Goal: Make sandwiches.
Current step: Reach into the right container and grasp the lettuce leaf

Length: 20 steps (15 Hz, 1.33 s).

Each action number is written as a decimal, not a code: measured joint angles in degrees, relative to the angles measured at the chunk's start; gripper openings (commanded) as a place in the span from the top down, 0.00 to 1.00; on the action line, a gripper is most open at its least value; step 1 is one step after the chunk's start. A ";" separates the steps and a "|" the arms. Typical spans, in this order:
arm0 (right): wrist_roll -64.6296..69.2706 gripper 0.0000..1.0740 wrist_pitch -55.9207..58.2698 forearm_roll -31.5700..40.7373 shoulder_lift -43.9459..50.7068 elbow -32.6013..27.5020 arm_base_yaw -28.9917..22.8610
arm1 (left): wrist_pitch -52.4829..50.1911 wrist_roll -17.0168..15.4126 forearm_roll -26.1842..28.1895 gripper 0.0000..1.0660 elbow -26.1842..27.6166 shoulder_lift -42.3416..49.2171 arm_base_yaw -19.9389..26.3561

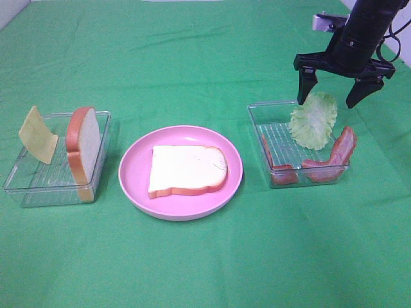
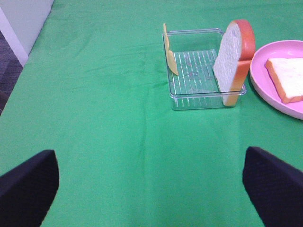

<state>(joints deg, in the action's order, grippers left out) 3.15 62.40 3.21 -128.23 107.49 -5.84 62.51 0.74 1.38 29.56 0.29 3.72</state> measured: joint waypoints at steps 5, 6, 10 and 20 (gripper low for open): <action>-1.03 0.24 0.11 2.69 -1.38 0.00 1.09 | 0.00 0.00 0.00 0.04 0.00 0.00 0.00; -1.03 0.27 0.11 2.75 -1.38 0.00 1.09 | 0.00 0.00 0.00 0.04 0.00 0.00 0.00; -1.03 0.37 0.11 2.75 -1.38 0.00 1.09 | 0.00 0.00 0.00 0.04 0.00 0.00 0.00; -1.03 1.00 0.11 2.18 -1.38 0.00 1.09 | 0.00 0.00 0.00 0.04 0.00 0.00 0.00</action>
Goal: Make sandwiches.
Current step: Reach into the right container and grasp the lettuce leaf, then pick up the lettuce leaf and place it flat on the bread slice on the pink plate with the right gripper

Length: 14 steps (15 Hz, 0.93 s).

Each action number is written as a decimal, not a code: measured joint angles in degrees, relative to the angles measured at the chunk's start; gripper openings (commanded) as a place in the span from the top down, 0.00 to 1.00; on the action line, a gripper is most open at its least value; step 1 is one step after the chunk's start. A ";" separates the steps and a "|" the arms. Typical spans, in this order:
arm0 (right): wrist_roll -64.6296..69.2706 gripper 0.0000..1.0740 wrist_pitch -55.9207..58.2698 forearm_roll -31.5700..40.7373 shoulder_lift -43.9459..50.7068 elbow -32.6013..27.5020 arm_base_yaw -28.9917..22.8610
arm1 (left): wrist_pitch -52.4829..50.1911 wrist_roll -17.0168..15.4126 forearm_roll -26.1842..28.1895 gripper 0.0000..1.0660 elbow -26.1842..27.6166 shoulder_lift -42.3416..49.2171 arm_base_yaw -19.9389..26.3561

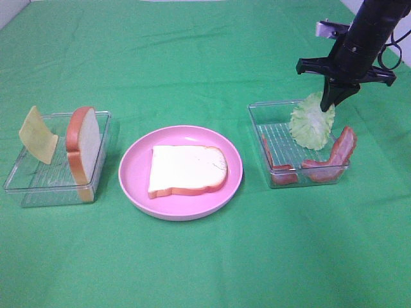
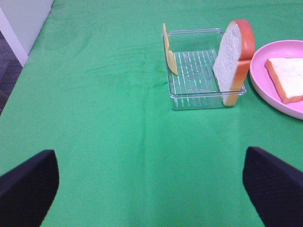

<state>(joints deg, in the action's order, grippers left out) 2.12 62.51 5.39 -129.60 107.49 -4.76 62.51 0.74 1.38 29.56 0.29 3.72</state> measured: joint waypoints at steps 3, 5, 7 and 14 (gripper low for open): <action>0.23 1.00 1.03 0.06 1.15 0.00 0.00 | 0.00 0.00 0.00 0.04 0.00 0.00 0.00; 0.46 1.00 2.35 0.46 4.64 0.40 0.00 | 0.00 0.00 0.00 0.04 0.00 0.00 0.00; 0.46 1.00 4.07 1.55 8.94 0.57 0.00 | 0.00 0.00 0.00 0.04 0.00 0.00 0.00; -4.41 1.00 4.70 20.05 19.48 -5.84 -4.41 | 0.00 0.00 0.00 0.04 0.00 0.00 0.00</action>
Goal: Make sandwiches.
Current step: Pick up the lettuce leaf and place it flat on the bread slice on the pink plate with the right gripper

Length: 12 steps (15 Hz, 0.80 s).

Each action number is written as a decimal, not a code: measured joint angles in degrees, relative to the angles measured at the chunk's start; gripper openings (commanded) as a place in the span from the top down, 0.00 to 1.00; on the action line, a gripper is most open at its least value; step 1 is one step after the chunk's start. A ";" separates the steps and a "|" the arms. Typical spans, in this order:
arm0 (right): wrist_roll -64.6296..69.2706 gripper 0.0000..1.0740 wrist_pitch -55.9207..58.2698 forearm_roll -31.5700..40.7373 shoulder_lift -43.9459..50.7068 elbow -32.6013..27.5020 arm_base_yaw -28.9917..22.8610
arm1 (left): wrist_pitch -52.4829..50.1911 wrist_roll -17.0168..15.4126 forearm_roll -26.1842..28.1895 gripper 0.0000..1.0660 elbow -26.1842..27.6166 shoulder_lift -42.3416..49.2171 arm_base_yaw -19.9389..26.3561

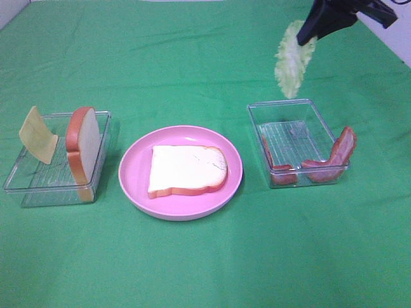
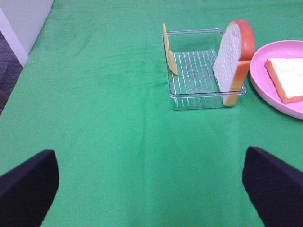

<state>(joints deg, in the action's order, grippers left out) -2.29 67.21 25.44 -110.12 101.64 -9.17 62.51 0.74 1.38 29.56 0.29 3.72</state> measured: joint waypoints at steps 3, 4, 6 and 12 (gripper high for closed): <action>-2.98 1.00 -4.30 6.53 0.23 -5.44 -6.02 | 0.00 0.00 0.00 0.04 0.00 0.00 0.00; -3.84 1.00 -5.79 8.48 0.11 -7.05 -8.42 | 0.00 0.00 0.00 0.04 0.00 0.00 0.00; -4.98 1.00 -7.96 11.52 -0.97 -7.62 -12.89 | 0.00 0.00 0.00 0.04 0.00 0.00 0.00; -6.19 1.00 -16.39 17.99 -10.54 -7.62 -21.37 | 0.00 0.00 0.00 0.04 0.00 0.00 0.00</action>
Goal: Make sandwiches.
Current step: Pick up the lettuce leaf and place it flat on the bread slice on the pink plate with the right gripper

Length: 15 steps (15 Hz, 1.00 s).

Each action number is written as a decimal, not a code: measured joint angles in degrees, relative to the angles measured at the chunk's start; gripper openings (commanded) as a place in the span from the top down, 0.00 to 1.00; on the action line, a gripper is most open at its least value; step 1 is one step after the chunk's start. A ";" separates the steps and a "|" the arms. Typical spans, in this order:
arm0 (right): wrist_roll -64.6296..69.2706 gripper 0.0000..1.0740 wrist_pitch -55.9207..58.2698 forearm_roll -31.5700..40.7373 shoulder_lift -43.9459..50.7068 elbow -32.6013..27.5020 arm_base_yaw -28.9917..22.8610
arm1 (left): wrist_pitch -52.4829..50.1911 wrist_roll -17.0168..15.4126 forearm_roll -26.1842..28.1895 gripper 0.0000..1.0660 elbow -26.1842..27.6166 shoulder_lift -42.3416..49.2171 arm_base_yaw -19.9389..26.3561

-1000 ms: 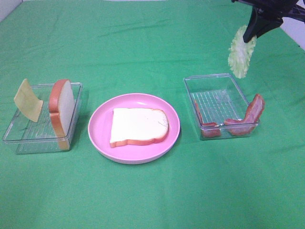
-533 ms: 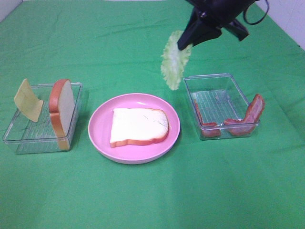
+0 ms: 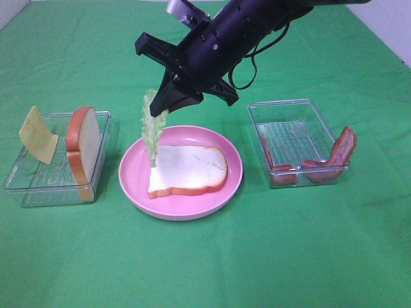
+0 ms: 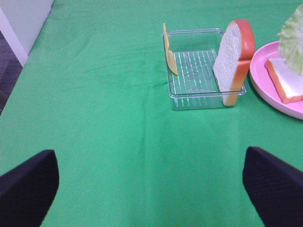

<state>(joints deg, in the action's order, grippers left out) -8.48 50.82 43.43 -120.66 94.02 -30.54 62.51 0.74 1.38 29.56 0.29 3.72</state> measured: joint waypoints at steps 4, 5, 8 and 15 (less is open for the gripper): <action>-2.75 1.00 -1.72 6.02 -5.61 0.00 -0.23 | 0.00 0.00 0.00 0.04 0.00 0.00 0.00; -2.86 1.00 -1.78 5.96 -6.30 -0.17 -0.23 | 0.00 0.00 0.00 0.04 0.00 0.00 0.00; -2.92 1.00 -1.89 4.18 -6.99 -0.29 -0.23 | 0.00 0.00 0.00 0.04 0.00 0.00 0.00; 2.12 1.00 -3.27 -11.00 -6.76 -0.29 -0.23 | 0.00 0.00 0.00 0.04 0.00 0.00 0.00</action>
<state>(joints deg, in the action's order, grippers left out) -6.36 47.56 32.43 -127.43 93.74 -30.77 62.51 0.74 1.38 29.56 0.29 3.72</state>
